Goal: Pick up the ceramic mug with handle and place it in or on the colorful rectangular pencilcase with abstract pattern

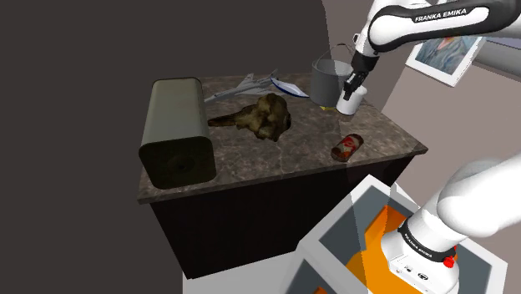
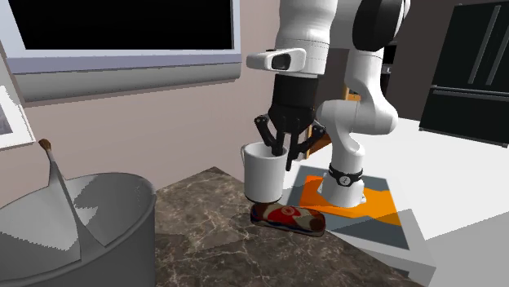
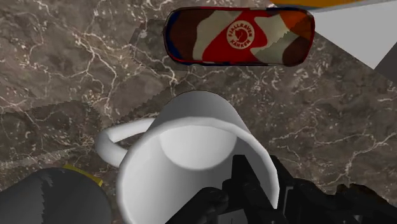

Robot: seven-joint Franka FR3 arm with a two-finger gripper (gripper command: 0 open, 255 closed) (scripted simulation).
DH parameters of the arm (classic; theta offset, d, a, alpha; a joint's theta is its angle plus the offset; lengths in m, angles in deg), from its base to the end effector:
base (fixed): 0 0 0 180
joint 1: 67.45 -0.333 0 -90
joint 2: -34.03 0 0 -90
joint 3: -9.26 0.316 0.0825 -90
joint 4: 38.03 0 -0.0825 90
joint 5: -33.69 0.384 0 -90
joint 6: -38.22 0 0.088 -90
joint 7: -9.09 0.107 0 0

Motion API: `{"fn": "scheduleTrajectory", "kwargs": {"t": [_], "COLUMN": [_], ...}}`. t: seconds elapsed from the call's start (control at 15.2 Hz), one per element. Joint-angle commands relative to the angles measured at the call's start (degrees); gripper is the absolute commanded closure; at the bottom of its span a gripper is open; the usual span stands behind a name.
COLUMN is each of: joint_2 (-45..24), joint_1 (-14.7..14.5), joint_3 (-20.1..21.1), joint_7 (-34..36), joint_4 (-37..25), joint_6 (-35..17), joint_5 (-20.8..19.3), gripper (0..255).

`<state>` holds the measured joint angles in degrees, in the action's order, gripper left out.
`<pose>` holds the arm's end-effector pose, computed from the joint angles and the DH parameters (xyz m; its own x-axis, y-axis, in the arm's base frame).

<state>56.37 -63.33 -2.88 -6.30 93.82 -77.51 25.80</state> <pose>0.4246 -0.1394 0.5051 0.9950 0.0527 0.0843 0.0464 -0.9961 0.0745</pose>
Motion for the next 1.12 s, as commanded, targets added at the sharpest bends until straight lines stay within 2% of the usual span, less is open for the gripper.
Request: {"fn": "scheduleTrajectory", "kwargs": {"t": [0.0,0.33,1.06], "joint_2": [5.2,16.1,14.6], "joint_1": [0.5,1.5,1.8], "joint_3": [0.5,2.0,1.1], "joint_7": [0.5,1.6,2.1], "joint_4": [3.9,10.9,18.4], "joint_6": [1.3,5.3,-3.7], "joint_5": [-0.9,-1.7,-2.7], "gripper": [255,255,255]}}
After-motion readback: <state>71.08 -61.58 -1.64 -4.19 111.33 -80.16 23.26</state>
